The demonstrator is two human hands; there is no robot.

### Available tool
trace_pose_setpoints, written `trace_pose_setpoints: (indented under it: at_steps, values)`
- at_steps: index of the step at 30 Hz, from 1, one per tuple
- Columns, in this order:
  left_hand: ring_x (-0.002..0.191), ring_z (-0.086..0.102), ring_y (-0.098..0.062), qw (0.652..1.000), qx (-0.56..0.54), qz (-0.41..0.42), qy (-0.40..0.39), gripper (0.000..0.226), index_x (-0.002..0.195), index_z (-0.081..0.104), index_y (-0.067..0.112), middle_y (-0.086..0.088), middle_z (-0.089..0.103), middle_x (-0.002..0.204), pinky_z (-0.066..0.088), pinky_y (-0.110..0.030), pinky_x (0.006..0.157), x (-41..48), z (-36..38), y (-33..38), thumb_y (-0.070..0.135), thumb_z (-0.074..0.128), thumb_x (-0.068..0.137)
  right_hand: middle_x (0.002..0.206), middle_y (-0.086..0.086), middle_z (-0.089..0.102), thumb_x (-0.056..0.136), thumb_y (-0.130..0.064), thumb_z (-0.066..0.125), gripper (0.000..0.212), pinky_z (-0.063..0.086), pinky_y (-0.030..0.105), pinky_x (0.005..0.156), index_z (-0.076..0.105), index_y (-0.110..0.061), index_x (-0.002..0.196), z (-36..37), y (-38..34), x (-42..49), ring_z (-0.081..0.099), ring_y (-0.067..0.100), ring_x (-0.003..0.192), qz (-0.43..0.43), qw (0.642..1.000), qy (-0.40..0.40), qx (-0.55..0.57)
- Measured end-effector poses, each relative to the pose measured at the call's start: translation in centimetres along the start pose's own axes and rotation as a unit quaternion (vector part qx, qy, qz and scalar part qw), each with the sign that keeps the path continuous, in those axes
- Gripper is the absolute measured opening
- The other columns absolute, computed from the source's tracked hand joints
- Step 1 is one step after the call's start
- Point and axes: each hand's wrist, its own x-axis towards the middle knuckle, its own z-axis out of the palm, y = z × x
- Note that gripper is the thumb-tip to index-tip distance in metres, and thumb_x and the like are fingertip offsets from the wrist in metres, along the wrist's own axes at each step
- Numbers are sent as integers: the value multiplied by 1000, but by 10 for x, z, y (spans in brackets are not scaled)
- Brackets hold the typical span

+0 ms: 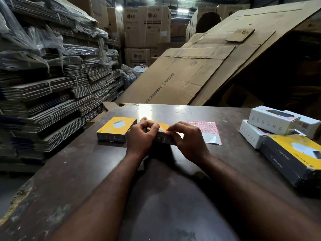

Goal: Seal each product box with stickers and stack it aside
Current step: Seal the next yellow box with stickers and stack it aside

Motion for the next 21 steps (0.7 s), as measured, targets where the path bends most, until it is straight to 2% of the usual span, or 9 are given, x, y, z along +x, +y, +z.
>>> trace_pose_setpoints:
  at_steps: [5, 7, 10, 13, 15, 18, 21]
  values:
    - [128, 59, -13, 1000, 7, 2, -1, 26, 78, 76, 23, -5, 62, 141, 43, -28, 106, -1, 0, 1, 46, 65, 76, 82, -7, 74, 85, -20, 78, 2, 57, 37, 70, 76, -20, 85, -1, -1, 2, 69, 9, 75, 55, 997, -22, 43]
    - [125, 58, -8, 1000, 20, 5, -7, 20, 78, 76, 21, -5, 60, 142, 42, -26, 104, 0, 0, -2, 40, 70, 81, 78, -7, 75, 86, -23, 78, 4, 57, 33, 69, 74, -23, 84, -2, -2, 3, 71, 7, 72, 97, 993, -31, 67]
    - [114, 50, 6, 999, 31, 6, -14, 14, 78, 76, 19, -3, 58, 145, 38, -19, 98, 1, 1, -7, 30, 74, 87, 71, -2, 76, 93, -19, 72, 13, 58, 29, 68, 65, -24, 83, -6, -8, 6, 74, 13, 68, 159, 976, -21, 147]
    - [117, 51, 5, 999, 28, 8, -12, 13, 77, 76, 19, -4, 58, 145, 38, -19, 98, 1, 1, -7, 28, 74, 87, 69, 2, 75, 93, -16, 72, 10, 57, 23, 65, 66, -20, 85, -11, -13, 8, 74, 16, 65, 171, 970, -6, 172]
    - [118, 53, 1, 999, 33, 9, -12, 13, 80, 77, 19, -4, 58, 145, 38, -20, 98, 1, 0, -6, 29, 73, 88, 71, 4, 75, 91, -11, 73, 8, 59, 27, 66, 69, -17, 86, -12, -14, 9, 74, 18, 64, 183, 962, -10, 203]
    - [108, 50, 3, 1000, 25, 5, -15, 13, 81, 77, 19, -4, 57, 146, 37, -19, 95, 0, -1, -5, 28, 73, 89, 74, 2, 76, 88, -5, 74, 13, 59, 29, 68, 71, -17, 85, -11, -12, 10, 73, 19, 65, 202, 952, -35, 227]
    - [111, 48, 5, 1000, 23, 6, -20, 13, 77, 74, 22, -4, 57, 146, 35, -18, 94, 0, -2, -5, 27, 73, 89, 75, 1, 76, 87, -5, 76, 12, 57, 26, 68, 73, -16, 87, -11, -8, 11, 71, 16, 66, 213, 948, -68, 226]
